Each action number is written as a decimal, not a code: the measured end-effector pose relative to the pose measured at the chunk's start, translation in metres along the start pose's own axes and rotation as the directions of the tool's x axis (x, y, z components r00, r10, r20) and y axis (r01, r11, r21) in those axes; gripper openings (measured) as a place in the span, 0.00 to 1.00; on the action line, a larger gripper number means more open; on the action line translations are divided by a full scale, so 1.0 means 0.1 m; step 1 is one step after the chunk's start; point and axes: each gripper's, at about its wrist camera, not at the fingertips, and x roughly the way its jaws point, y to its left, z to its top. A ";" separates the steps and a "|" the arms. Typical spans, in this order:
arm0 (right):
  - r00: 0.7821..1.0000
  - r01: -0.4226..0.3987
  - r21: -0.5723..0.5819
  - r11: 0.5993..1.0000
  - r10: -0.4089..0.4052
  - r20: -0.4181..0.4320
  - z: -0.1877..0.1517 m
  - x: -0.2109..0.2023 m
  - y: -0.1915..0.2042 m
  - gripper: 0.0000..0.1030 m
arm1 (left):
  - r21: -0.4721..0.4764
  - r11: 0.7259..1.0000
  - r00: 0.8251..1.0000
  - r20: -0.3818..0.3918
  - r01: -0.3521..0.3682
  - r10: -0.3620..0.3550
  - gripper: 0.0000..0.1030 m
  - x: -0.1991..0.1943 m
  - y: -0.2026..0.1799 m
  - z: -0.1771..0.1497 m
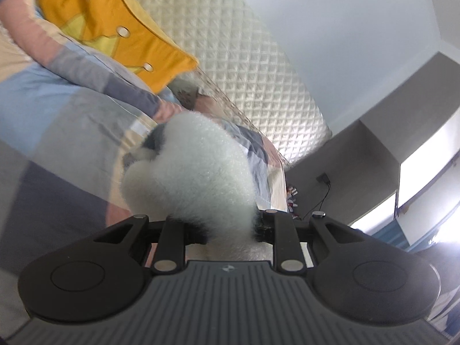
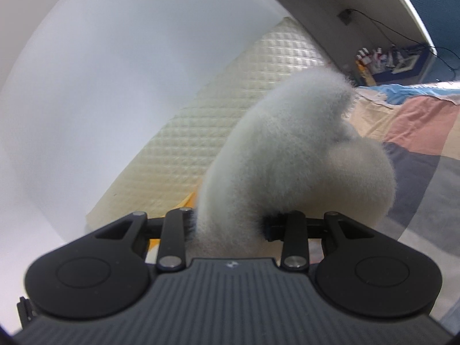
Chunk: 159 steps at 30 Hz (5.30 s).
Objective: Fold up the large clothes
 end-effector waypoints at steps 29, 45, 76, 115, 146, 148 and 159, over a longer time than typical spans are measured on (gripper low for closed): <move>0.979 0.203 0.123 0.971 -0.204 -0.003 -1.34 -0.21 -1.56 0.44 | 0.113 0.994 0.987 -0.158 -0.008 0.026 0.36 0.59 1.12 -1.40; 0.956 0.266 0.002 0.964 -0.264 0.130 -1.07 -1.39 -0.70 0.49 | 0.419 0.901 0.987 -0.056 -0.112 0.149 0.54 -1.01 0.09 -1.18; 0.990 0.104 -0.453 0.886 -0.046 0.137 -1.25 -3.17 1.31 0.49 | 0.672 0.740 0.999 0.031 -0.039 0.025 0.54 -3.69 -1.12 -1.69; 0.957 0.259 -0.537 0.803 -0.287 0.033 -2.10 -2.70 0.84 0.49 | 0.726 0.681 0.982 -0.046 -0.095 0.186 0.68 -2.91 -0.37 -2.08; 0.948 0.296 -0.564 0.771 -0.311 0.073 -2.11 -2.63 0.87 1.00 | 0.732 0.665 0.970 -0.025 -0.148 0.243 1.00 -2.96 -0.40 -2.11; 0.948 0.295 -0.563 0.772 -0.312 0.070 -2.11 -2.63 0.86 1.00 | 0.729 0.667 0.969 -0.020 -0.153 0.245 1.00 -2.96 -0.41 -2.12; 0.948 0.291 -0.569 0.769 -0.311 0.064 -2.11 -2.62 0.86 1.00 | 0.730 0.666 0.972 -0.008 -0.154 0.233 1.00 -3.02 -0.44 -2.08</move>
